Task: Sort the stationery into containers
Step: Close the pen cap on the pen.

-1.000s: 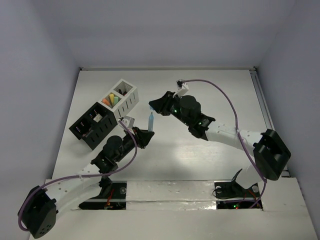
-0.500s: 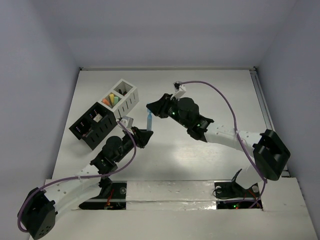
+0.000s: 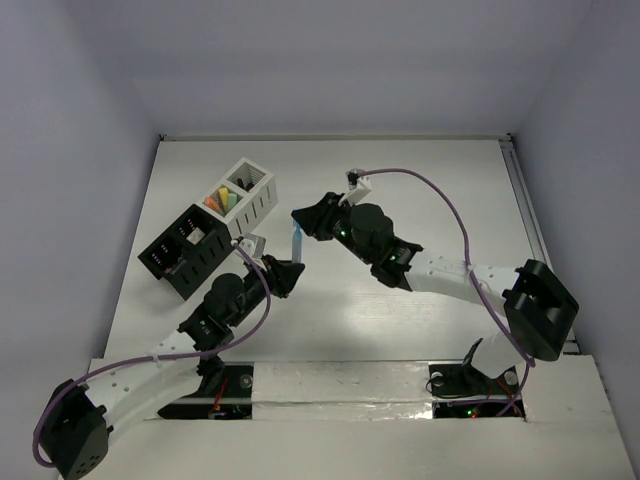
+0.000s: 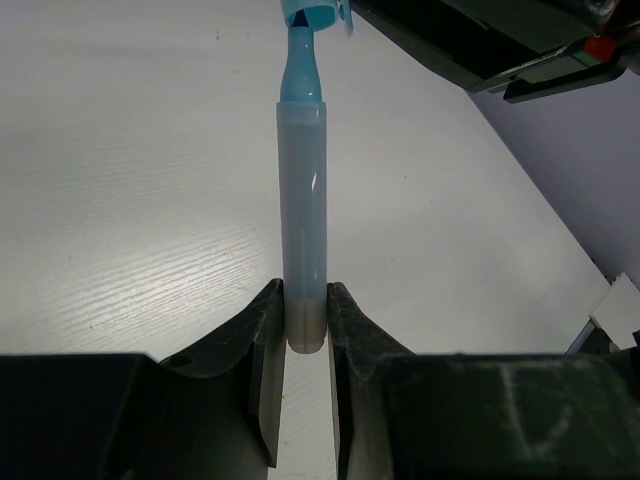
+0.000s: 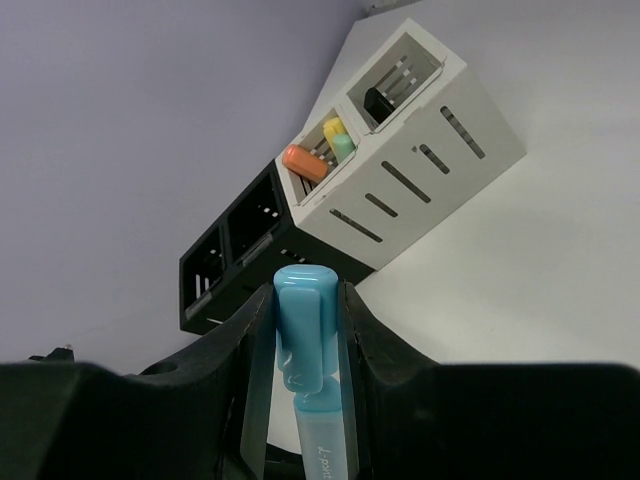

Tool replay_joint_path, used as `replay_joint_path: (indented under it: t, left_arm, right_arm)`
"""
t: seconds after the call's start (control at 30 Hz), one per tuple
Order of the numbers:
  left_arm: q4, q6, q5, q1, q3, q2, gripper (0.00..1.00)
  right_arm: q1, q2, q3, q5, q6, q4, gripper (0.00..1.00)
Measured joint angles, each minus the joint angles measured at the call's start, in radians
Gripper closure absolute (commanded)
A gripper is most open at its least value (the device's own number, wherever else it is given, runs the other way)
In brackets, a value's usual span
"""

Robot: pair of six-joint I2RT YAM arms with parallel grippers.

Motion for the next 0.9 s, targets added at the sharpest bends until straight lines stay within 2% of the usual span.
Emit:
replay_joint_path:
  t: [0.9]
  left_arm:
    - [0.005, -0.011, -0.009, -0.002, 0.022, 0.015, 1.00]
  right_arm:
    - [0.060, 0.003, -0.032, 0.184, -0.069, 0.033, 1.00]
